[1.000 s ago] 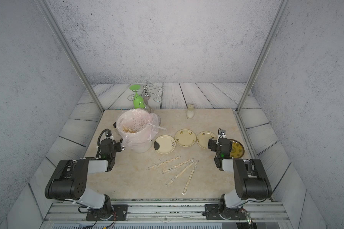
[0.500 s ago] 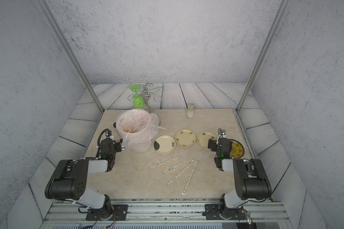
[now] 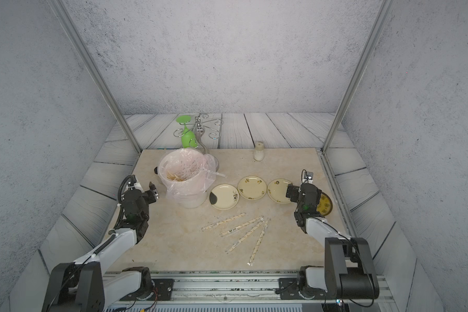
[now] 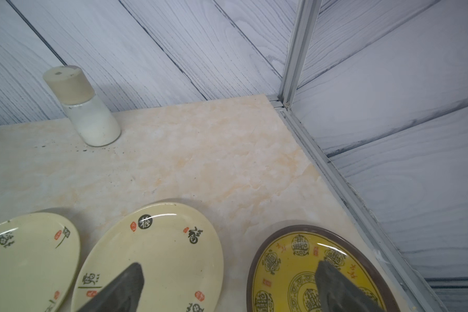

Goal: Remove the packaging of disposable chopsticks
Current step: Pick up the disposable chopsticks from the center of the board.

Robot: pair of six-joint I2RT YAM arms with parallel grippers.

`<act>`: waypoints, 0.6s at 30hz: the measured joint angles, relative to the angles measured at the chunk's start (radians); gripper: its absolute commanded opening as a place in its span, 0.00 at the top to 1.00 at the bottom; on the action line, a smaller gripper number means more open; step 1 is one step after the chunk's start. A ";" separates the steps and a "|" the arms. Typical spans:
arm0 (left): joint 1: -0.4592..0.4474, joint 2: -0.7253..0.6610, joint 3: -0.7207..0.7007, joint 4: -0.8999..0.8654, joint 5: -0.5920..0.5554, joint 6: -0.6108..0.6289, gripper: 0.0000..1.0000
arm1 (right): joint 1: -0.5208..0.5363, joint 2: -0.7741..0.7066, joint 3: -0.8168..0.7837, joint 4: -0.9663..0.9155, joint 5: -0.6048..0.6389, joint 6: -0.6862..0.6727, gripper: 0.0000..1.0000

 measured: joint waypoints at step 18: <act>0.000 -0.371 0.186 -0.625 0.071 -0.191 0.25 | 0.001 -0.314 0.127 -0.521 -0.077 0.225 0.16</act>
